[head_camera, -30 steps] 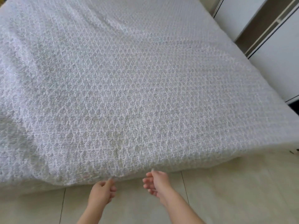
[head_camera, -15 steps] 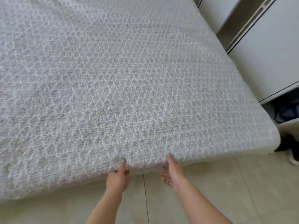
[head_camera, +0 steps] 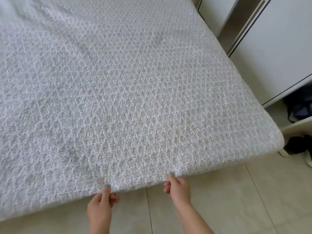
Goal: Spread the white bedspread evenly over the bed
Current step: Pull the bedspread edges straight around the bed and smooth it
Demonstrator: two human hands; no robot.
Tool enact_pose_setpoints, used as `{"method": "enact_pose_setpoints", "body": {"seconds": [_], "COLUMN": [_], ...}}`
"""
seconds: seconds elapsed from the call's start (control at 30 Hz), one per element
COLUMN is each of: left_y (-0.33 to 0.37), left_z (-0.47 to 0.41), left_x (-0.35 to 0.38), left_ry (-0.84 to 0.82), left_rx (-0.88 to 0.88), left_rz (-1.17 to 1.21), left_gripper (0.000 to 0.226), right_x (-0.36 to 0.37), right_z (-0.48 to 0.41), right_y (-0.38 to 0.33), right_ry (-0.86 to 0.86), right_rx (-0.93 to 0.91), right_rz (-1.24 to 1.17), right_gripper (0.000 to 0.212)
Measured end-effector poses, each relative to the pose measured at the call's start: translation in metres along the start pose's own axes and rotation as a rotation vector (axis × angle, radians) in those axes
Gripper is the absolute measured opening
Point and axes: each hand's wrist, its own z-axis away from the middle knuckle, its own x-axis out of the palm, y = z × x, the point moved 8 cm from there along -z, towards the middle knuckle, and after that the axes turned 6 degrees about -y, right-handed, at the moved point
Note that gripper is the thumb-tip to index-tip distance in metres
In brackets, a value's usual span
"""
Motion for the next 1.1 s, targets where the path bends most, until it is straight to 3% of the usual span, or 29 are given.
{"method": "enact_pose_setpoints", "body": {"seconds": [0.23, 0.43, 0.73, 1.1], "left_y": [0.002, -0.008, 0.009, 0.031], "left_z": [0.02, -0.002, 0.031, 0.115], "left_x": [-0.012, -0.002, 0.111, 0.323], "left_ry": [-0.056, -0.23, -0.427, -0.68], "left_rx": [-0.041, -0.222, 0.104, 0.474], "left_rz": [0.012, -0.228, -0.748, -1.096], "left_gripper": [0.036, 0.028, 0.011, 0.026], "right_x": [-0.002, 0.0, -0.089, -0.282], "right_z": [0.03, 0.009, -0.02, -0.056], "right_y": [-0.002, 0.011, 0.01, 0.001], "right_ry": [0.015, -0.097, -0.035, 0.203], "right_rx": [-0.004, 0.216, 0.175, 0.107], "right_rz": [0.001, -0.047, -0.183, -0.227], "right_gripper": [0.04, 0.033, 0.022, 0.011]}}
